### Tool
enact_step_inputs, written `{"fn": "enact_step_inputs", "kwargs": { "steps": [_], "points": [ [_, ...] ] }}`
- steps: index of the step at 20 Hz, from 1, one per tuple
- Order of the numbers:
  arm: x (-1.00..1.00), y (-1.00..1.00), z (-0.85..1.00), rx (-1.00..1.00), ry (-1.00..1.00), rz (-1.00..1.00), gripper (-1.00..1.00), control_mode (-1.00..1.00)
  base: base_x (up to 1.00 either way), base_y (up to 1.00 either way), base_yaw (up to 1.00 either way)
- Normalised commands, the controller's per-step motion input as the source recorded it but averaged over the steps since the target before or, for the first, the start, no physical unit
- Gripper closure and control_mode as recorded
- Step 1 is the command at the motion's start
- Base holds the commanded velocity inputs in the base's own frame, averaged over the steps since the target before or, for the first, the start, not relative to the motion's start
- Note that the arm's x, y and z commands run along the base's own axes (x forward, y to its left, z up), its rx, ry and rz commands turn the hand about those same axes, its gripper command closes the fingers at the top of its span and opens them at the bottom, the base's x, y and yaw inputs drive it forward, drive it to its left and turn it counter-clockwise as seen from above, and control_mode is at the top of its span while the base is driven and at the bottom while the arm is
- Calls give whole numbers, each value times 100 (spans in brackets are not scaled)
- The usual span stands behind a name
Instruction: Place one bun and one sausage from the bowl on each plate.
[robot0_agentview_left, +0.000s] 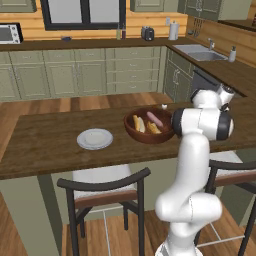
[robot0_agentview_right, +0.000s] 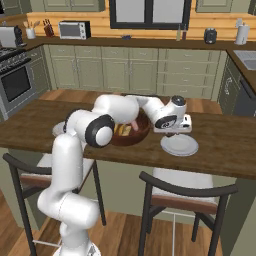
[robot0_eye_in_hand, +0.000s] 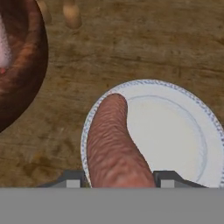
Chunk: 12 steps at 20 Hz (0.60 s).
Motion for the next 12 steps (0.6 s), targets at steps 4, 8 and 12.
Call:
{"fn": "enact_step_inputs", "kwargs": {
  "steps": [4, 8, 12],
  "points": [
    [29, -2, -29, 0, -13, -3, 100, -100, 0, 0, 0],
    [1, -9, -44, 0, -11, -8, 100, -100, 0, 0, 0],
    [1, -2, -19, 0, -14, -3, 100, -100, 0, 0, 0]
  ]
}}
